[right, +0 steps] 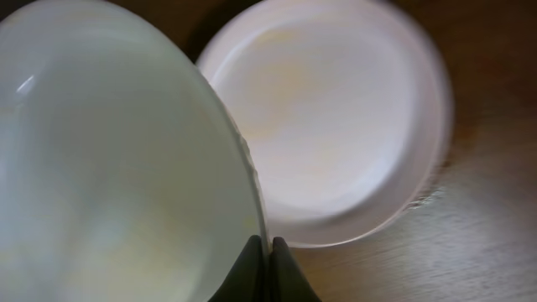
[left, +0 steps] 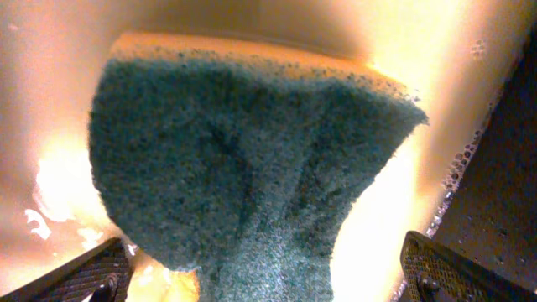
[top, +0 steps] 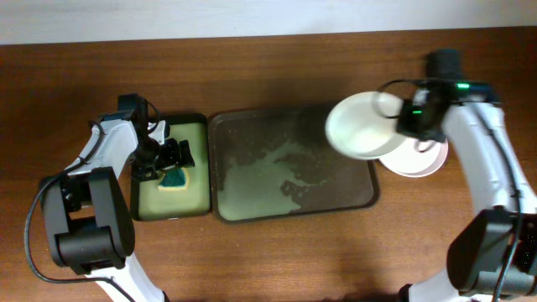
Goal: Clean dirty plates on tray and stack at the side
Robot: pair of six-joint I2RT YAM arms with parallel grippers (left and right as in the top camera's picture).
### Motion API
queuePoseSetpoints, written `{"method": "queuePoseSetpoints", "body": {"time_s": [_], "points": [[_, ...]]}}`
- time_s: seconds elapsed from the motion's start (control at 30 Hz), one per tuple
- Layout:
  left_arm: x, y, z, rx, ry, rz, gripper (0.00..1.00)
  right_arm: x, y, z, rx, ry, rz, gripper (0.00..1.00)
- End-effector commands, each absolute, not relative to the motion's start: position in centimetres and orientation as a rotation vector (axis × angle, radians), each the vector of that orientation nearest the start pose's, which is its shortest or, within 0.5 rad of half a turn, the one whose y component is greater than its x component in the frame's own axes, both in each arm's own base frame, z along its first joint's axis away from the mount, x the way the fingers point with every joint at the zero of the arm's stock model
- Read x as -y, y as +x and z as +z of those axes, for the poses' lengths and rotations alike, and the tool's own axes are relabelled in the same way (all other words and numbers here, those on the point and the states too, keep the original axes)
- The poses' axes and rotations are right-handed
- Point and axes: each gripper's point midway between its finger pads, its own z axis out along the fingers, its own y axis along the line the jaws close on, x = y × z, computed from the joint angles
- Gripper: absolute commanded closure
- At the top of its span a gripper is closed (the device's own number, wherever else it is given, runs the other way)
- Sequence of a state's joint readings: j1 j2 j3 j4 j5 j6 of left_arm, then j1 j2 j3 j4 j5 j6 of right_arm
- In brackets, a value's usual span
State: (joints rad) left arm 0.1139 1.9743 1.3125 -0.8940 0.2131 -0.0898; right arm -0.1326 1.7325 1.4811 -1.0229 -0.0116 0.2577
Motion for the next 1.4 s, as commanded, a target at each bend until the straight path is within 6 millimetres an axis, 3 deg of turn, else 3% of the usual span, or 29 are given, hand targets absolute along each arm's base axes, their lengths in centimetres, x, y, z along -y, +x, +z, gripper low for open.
{"method": "queuePoseSetpoints", "body": {"time_s": [0.0,0.07,0.13,0.2,0.33,0.43,0.47,0.5,0.53,0.6,0.63,0.77,0.87,0.93,1.03,1.1,1.2,1.27,1.3,1.37], "points": [[-0.4,35.9,1.6,-3.078,-0.301,-0.344,0.00,13.2,36.5,14.4,-2.673,0.867,0.200,0.96],[-0.4,35.9,1.6,-3.077,-0.300,-0.344,0.01,18.2,34.1,13.3,-2.614,1.084,0.178,0.96],[-0.4,35.9,1.6,-3.078,-0.301,-0.344,0.01,20.1,33.1,12.0,-2.606,1.169,0.176,0.96],[-0.4,35.9,1.6,-3.078,-0.301,-0.344,0.01,19.4,33.7,11.0,-2.639,1.152,0.192,0.96],[-0.4,35.9,1.6,-3.078,-0.301,-0.344,0.01,16.0,35.5,8.9,-2.755,1.025,0.190,0.96],[-0.4,35.9,1.6,-3.078,-0.300,-0.343,0.01,15.9,35.5,8.4,-2.793,0.993,0.074,0.89],[-0.4,35.9,1.6,-3.078,-0.300,-0.343,0.01,15.8,35.5,8.4,-2.792,0.998,0.078,0.59],[-0.4,35.9,1.6,-3.078,-0.301,-0.343,0.00,15.6,35.4,8.3,-2.798,0.998,0.094,0.23],[-0.4,35.9,1.6,-3.078,-0.300,-0.343,0.01,15.0,35.6,8.4,-2.799,0.992,0.148,0.12],[-0.4,35.9,1.6,-3.078,-0.300,-0.343,0.01,12.2,36.1,8.7,-2.811,0.953,0.345,0.07],[-0.4,35.9,1.6,-3.078,-0.300,-0.343,0.01,9.5,36.8,8.9,-2.851,0.778,0.436,0.06],[-0.4,36.0,1.6,-3.077,-0.300,-0.343,0.01,1.3,37.7,8.8,-2.972,0.376,0.414,0.04],[-0.3,36.3,1.8,-3.068,-0.267,-0.341,0.01,-3.4,37.4,8.4,-3.023,0.139,0.289,0.00],[0.2,36.6,1.9,-3.060,-0.219,-0.338,0.01,-5.1,37.2,8.2,-3.035,0.022,0.182,0.02],[-0.1,36.8,2.0,-3.077,-0.122,-0.179,0.01,-5.5,37.2,8.2,-3.032,-0.006,0.146,0.02],[-0.6,37.1,4.7,-3.081,-0.116,-0.101,0.01,-5.5,37.6,8.2,-3.013,-0.005,0.149,0.02],[-1.2,39.4,13.0,-2.867,-0.104,-0.059,0.01,-5.4,37.7,8.2,-3.009,-0.004,0.149,0.02],[-1.2,39.8,20.1,-2.659,-0.090,-0.052,0.01,-5.4,37.8,8.3,-3.008,-0.003,0.149,0.02],[-1.2,39.5,21.6,-2.616,-0.087,-0.051,0.01,-5.4,37.8,8.3,-3.008,-0.003,0.149,0.02],[-1.2,39.3,22.4,-2.595,-0.086,-0.050,0.01,-5.4,37.8,8.2,-3.009,-0.003,0.149,0.02]]}}
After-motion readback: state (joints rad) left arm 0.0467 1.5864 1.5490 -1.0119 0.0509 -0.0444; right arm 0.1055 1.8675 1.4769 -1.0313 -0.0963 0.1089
